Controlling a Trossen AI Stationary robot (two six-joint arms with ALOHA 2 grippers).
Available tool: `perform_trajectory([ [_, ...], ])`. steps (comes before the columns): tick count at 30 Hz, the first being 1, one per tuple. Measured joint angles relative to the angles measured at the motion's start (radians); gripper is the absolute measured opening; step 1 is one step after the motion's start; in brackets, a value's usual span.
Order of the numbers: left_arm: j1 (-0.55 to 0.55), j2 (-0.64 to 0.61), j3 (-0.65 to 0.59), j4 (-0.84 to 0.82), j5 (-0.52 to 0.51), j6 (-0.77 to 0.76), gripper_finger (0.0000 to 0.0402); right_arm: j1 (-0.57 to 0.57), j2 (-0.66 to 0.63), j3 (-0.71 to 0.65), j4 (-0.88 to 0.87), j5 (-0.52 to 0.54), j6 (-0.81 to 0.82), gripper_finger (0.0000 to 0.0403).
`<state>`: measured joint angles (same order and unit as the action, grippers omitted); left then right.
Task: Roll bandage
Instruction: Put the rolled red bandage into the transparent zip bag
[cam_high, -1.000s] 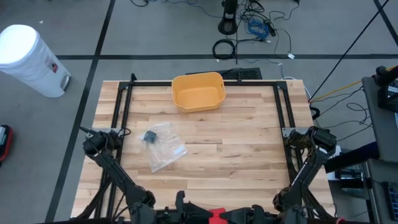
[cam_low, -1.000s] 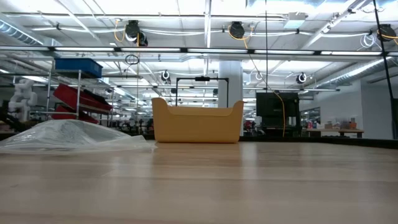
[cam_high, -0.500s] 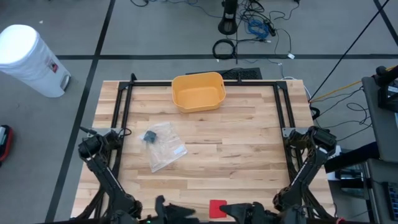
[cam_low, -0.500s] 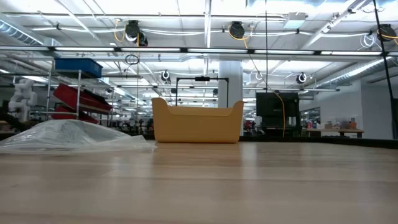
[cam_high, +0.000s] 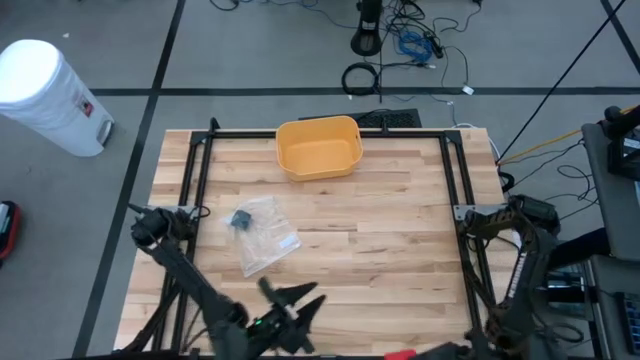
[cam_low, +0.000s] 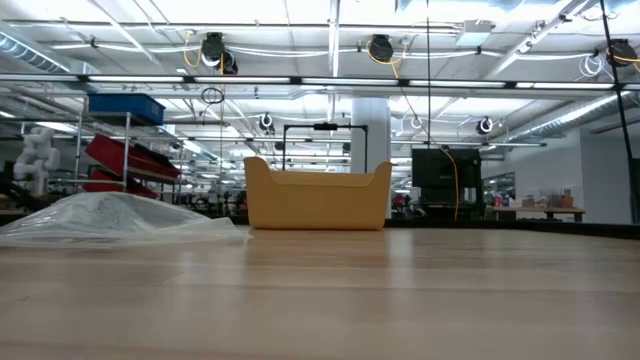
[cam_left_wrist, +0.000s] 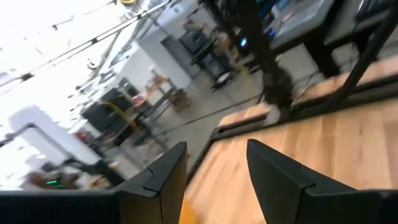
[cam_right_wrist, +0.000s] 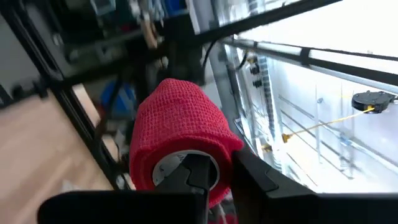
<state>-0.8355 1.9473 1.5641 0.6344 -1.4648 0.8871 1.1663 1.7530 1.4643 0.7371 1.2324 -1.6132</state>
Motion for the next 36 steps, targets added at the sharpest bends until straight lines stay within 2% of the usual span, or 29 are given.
perform_trajectory([
  [2,0.028,0.0,-0.032,-0.047,0.116,-0.129,0.0173,0.029,-0.01,0.0,-0.002,0.001,0.023,0.0034],
  [3,0.041,0.0,-0.042,-0.098,0.212,-0.224,0.0173,0.041,-0.015,0.0,-0.004,0.003,0.03,0.0034],
  [4,0.056,0.001,-0.046,-0.162,0.336,-0.322,0.0173,0.053,-0.019,0.0,-0.005,0.007,0.035,0.0034],
  [7,0.111,0.006,-0.047,-0.309,0.821,-0.583,0.0173,0.075,-0.031,0.0,-0.003,0.012,0.056,0.0034],
  [8,0.132,0.017,-0.047,-0.31,0.939,-0.634,0.0173,0.08,-0.033,0.0,-0.003,0.017,0.057,0.0034],
  [9,0.147,0.028,-0.047,-0.31,1.005,-0.68,0.0173,0.084,-0.034,0.0,-0.003,0.019,0.057,0.0034],
  [10,0.161,0.043,-0.047,-0.313,1.028,-0.715,0.0173,0.086,-0.034,0.0,-0.004,0.02,0.057,0.0034],
  [12,0.183,0.076,-0.047,-0.367,0.997,-0.75,0.0173,0.087,-0.034,0.0,-0.005,0.022,0.057,0.0034],
  [15,0.199,0.116,-0.048,-0.55,0.781,-0.801,0.0173,0.086,-0.034,0.0,-0.004,0.026,0.057,0.0034],
  [17,0.204,0.12,-0.048,-0.704,0.607,-0.941,0.0173,0.086,-0.034,0.0,-0.005,0.026,0.058,0.0034],
  [19,0.208,0.105,-0.048,-0.87,0.519,-1.086,0.0173,0.086,-0.034,0.0,-0.004,0.026,0.058,0.0034],
  [21,0.208,0.085,-0.048,-0.987,0.548,-1.179,0.0173,0.086,-0.036,0.0,-0.006,0.029,0.061,0.0034],
  [24,0.188,0.079,-0.048,-0.93,0.688,-1.179,0.0173,0.092,-0.041,0.0,-0.007,0.031,0.06,0.0034],
  [26,0.175,0.096,-0.062,-0.76,0.78,-1.116,0.0173,0.092,-0.048,0.0,-0.008,0.031,0.06,0.0034],
  [30,0.18,0.168,-0.122,-0.288,0.997,-0.913,0.0173,0.092,-0.063,0.0,-0.008,0.031,0.066,0.0034],
  [32,0.202,0.214,-0.129,-0.128,1.064,-0.821,0.0173,0.092,-0.075,0.0,-0.011,0.033,0.082,0.0034],
  [34,0.23,0.24,-0.129,-0.039,1.082,-0.778,0.0173,0.092,-0.089,0.0,-0.01,0.04,0.103,0.0034],
  [36,0.271,0.242,-0.129,-0.03,1.086,-0.773,0.0173,0.092,-0.111,-0.017,-0.011,0.041,0.124,0.0034],
])
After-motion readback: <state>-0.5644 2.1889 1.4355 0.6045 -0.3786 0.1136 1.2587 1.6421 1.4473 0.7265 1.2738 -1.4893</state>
